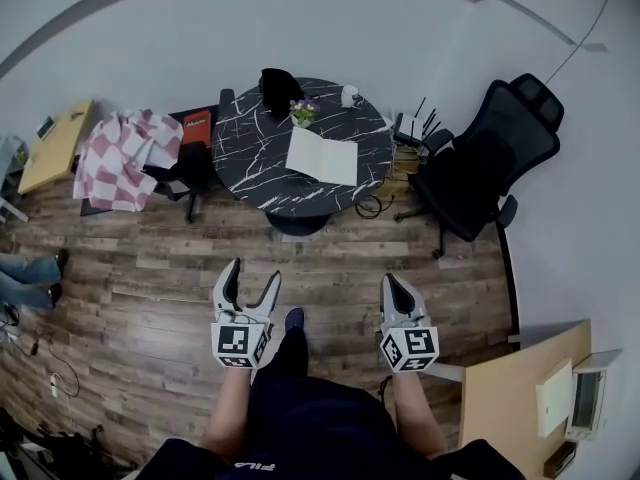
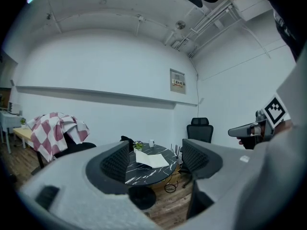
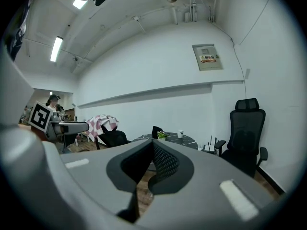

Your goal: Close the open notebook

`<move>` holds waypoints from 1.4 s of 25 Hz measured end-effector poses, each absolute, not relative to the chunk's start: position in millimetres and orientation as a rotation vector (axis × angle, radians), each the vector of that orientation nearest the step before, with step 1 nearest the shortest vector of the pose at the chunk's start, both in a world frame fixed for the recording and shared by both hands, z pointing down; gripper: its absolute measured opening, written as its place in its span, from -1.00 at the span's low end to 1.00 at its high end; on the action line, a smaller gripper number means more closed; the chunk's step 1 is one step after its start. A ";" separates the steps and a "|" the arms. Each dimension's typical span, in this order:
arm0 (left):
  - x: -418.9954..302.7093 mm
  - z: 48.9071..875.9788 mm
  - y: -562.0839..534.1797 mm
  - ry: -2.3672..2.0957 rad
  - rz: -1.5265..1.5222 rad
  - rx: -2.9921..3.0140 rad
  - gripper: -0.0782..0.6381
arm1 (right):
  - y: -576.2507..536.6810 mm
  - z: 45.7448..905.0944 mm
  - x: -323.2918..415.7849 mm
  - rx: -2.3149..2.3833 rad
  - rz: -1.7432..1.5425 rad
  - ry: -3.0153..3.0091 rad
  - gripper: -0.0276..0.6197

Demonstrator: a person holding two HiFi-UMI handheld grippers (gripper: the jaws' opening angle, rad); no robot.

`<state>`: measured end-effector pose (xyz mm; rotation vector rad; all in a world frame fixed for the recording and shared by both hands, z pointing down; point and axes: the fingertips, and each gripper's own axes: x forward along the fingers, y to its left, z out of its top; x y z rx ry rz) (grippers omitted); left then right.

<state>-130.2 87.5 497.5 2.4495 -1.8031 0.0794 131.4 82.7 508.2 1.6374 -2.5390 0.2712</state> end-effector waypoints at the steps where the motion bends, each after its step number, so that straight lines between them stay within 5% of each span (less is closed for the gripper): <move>1: -132.7 496.0 77.5 -1.798 0.085 2.452 0.15 | 72.0 506.8 129.1 1.642 0.275 -2.534 -0.88; 35: -149.2 516.9 -200.5 -1.669 0.106 2.495 0.15 | -179.9 498.4 113.4 1.808 0.267 -2.466 -0.88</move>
